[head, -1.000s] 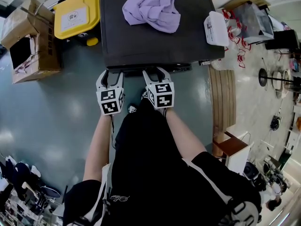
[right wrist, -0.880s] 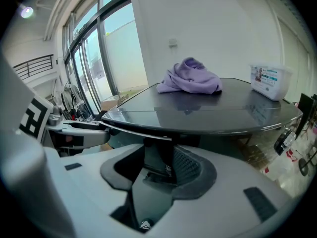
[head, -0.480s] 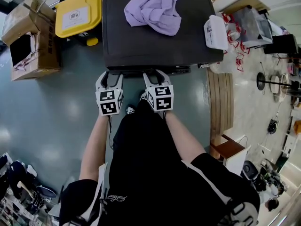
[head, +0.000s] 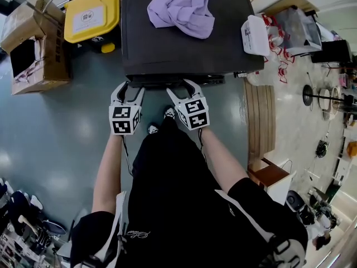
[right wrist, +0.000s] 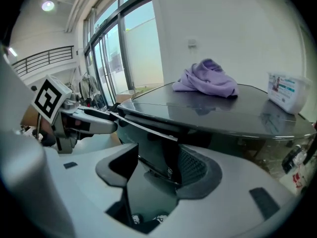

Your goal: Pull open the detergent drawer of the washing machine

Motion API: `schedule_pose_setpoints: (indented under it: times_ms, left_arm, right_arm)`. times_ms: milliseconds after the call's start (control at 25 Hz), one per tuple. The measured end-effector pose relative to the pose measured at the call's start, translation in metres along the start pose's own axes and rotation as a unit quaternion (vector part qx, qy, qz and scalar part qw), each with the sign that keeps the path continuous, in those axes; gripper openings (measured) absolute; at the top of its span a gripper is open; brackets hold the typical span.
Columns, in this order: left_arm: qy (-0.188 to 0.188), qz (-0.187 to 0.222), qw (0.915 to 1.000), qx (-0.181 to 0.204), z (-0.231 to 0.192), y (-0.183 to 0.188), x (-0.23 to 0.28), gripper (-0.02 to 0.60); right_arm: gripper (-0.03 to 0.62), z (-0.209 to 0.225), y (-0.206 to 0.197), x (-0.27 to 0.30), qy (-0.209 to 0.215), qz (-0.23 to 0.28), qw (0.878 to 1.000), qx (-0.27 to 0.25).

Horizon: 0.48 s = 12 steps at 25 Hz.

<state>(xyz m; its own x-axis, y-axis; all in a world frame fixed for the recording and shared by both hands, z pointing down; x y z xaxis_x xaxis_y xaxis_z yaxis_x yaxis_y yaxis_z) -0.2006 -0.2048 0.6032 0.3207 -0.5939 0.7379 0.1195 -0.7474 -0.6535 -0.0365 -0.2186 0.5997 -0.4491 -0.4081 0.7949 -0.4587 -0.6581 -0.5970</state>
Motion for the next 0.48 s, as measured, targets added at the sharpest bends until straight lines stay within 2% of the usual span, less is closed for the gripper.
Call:
schedule_pose_setpoints:
  times_ms: [80,200,480]
  left_arm:
    - [-0.015,0.004,0.9999,0.003,-0.0004,0.0009,0.0029,0.244]
    - [-0.036,0.004,0.9993,0.002,-0.0014,0.0018,0.0059,0.249]
    - [-0.027,0.001,0.9996,-0.001,-0.0007,0.0019,0.0023,0.249]
  right_arm:
    - [0.256,0.0005,0.0029,0.0023,0.004,0.004,1.0,-0.004]
    - [0.212,0.0048,0.006,0.0021,-0.001,0.005,1.0,0.01]
    - [0.206,0.0028,0.006,0.0,-0.008,-0.004,1.0,0.013]
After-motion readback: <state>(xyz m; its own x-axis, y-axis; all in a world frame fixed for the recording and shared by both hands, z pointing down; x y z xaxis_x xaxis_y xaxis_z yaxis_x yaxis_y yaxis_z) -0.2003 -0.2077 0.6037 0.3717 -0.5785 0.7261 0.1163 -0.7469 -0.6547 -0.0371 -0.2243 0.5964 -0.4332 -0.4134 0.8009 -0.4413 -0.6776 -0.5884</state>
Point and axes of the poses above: the fingertips, and each gripper's own axes: x forward along the fingers, z to its right, y out of its top, the point moved 3 cm from there along -x, backward along the fingers, and after that the axes turned 14 degrees about -z, right-handed, at the moved point
